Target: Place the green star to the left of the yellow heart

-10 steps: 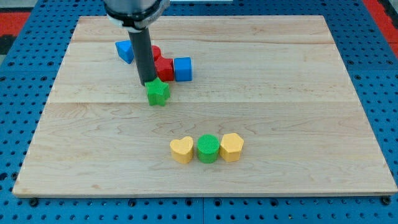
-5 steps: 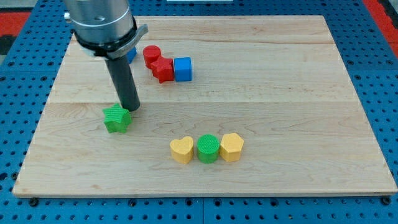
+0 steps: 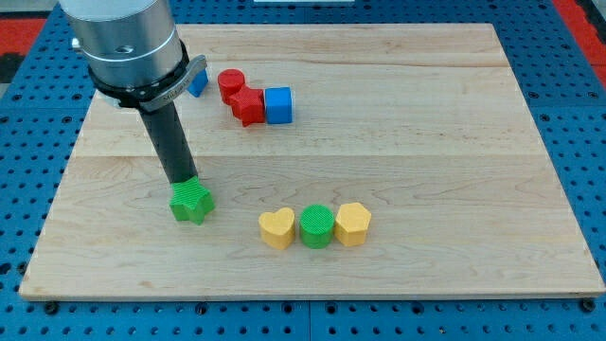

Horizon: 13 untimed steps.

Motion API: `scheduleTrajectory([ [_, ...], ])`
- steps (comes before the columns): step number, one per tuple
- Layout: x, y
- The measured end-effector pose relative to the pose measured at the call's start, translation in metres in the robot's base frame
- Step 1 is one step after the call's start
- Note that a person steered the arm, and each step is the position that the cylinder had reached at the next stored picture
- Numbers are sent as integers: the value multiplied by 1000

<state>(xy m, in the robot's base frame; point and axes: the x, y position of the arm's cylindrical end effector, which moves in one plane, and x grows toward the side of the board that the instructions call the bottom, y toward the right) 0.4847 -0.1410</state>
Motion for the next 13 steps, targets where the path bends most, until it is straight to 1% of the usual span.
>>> scheduleTrajectory([
  [1,8,0],
  [2,32,4],
  [5,26,8],
  [6,1,-48],
  [7,46,-70],
  [8,67,-43],
  [11,67,-3],
  [12,67,19],
  [13,65,12],
])
